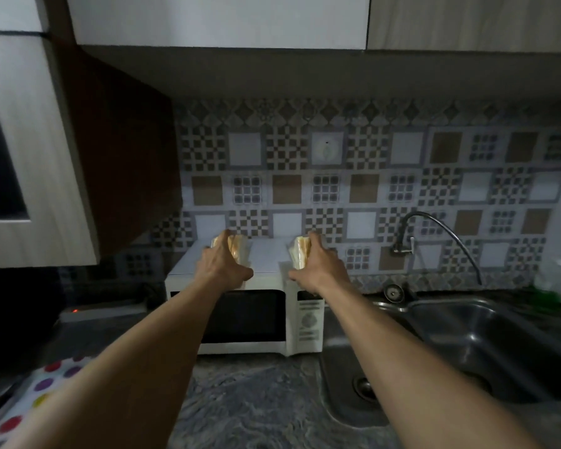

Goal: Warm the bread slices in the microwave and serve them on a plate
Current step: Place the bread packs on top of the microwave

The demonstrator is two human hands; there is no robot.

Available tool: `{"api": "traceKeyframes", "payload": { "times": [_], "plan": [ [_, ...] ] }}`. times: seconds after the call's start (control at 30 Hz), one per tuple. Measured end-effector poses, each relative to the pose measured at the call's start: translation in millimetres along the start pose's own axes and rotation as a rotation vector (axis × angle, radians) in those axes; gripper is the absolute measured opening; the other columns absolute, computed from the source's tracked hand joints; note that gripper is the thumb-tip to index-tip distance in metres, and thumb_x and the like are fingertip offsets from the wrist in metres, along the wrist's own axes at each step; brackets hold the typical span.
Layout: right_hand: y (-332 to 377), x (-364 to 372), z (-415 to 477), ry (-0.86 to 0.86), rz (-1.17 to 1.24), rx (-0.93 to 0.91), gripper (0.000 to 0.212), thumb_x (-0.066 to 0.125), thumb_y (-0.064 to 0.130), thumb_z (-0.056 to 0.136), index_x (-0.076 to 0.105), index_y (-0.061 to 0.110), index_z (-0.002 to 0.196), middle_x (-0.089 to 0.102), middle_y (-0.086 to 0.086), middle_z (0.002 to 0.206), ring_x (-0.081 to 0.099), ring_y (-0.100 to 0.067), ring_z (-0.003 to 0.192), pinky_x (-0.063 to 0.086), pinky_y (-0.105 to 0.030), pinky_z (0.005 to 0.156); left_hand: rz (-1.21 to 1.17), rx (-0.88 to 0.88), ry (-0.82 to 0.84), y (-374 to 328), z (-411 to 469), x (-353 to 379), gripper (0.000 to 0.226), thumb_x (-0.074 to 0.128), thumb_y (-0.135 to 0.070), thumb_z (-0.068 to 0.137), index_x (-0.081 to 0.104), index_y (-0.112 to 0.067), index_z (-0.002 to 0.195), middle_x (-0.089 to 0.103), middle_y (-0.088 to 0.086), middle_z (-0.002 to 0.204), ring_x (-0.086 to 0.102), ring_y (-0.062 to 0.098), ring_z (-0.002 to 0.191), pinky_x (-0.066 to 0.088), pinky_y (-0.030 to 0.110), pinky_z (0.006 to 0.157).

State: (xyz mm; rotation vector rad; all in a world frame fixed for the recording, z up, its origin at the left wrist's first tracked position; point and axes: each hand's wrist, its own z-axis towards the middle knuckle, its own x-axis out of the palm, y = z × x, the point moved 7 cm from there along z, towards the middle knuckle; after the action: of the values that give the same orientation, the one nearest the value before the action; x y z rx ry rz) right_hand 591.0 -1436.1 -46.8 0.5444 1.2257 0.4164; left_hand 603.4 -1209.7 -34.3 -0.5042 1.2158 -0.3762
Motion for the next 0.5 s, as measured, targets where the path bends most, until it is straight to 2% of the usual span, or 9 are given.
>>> {"api": "traceKeyframes", "payload": {
  "times": [0.13,0.3,0.5],
  "plan": [
    [4,30,45,0.047,0.002,0.000,0.099,0.081,0.038,0.076,0.012,0.042,0.147,0.053,-0.015,0.127,0.060,-0.035,0.106,0.057,-0.041,0.081,0.021,-0.030,0.030,13,44,21,0.103,0.083,-0.033,0.067,0.018,-0.033,0.148,0.047,0.018,0.134,0.048,0.039,0.119,0.045,0.047,0.098],
    [7,67,89,0.096,-0.022,0.000,0.098,0.078,0.042,0.077,0.012,0.040,0.149,0.047,-0.017,0.129,0.055,-0.038,0.111,0.052,-0.040,0.087,0.036,-0.056,0.042,37,92,41,0.105,0.082,-0.040,0.066,0.014,-0.040,0.146,0.047,0.017,0.131,0.049,0.039,0.116,0.046,0.051,0.098],
    [14,104,136,0.134,-0.052,0.013,0.105,0.077,0.046,0.077,0.005,0.039,0.154,0.041,-0.018,0.136,0.050,-0.040,0.119,0.050,-0.044,0.096,0.030,-0.082,0.052,59,146,65,0.110,0.081,-0.040,0.067,0.011,-0.038,0.151,0.043,0.017,0.138,0.048,0.040,0.121,0.045,0.046,0.100]
  ]
}}
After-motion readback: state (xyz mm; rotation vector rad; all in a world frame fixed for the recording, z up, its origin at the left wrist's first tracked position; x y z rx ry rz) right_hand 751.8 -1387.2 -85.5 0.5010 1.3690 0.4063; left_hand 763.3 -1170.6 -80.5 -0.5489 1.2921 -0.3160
